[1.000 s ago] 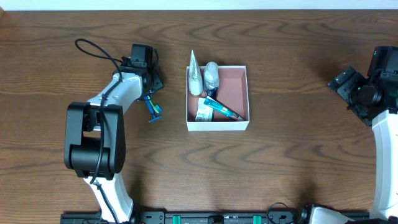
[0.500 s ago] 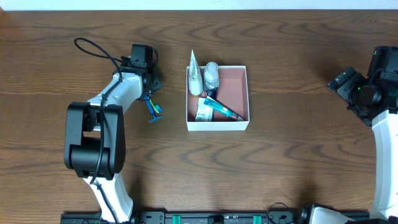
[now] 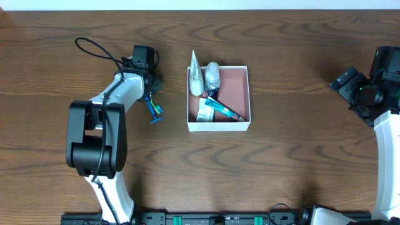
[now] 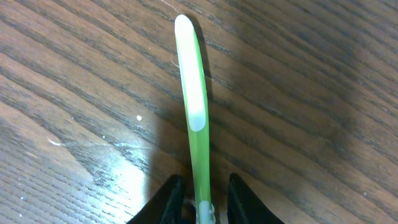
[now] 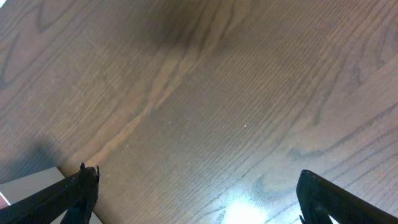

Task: Pack container
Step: 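Grasp the green toothbrush handle with the left gripper and lift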

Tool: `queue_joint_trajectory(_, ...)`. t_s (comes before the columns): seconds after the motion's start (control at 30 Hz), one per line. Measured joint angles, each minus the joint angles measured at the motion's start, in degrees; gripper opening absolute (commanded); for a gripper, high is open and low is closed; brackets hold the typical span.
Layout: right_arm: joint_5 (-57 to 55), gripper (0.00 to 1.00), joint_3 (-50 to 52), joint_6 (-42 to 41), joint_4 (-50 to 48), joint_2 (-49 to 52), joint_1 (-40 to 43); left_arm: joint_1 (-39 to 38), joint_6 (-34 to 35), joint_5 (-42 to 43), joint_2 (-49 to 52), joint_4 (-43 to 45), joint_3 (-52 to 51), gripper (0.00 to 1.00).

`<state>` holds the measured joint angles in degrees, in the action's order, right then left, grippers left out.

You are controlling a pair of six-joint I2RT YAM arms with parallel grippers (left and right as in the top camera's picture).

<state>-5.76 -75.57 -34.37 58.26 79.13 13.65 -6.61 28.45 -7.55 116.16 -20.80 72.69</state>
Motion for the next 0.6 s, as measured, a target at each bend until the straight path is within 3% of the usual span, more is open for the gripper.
queue_joint_trajectory(0.1, 0.0, 0.99, 0.0, 0.0, 0.0, 0.0, 0.0, 0.0, 0.0, -0.3, 0.2, -0.2, 0.3, 0.24)
queue_joint_trajectory(0.17, 0.0, 0.99, 0.0, 0.0, 0.0, 0.0, 0.0, 0.0, 0.0, -0.5, 0.4, -0.4, 0.5, 0.19)
queue_joint_trajectory(0.23, 0.0, 0.99, 0.0, 0.0, 0.0, 0.0, 0.0, 0.0, 0.2, -0.9, 0.4, -0.7, 0.5, 0.07)
queue_joint_trajectory(0.6, 0.0, 0.99, 0.0, 0.0, 0.0, 0.0, 0.0, 0.0, -0.4, -0.6, 0.4, -6.2, 2.3, 0.06)
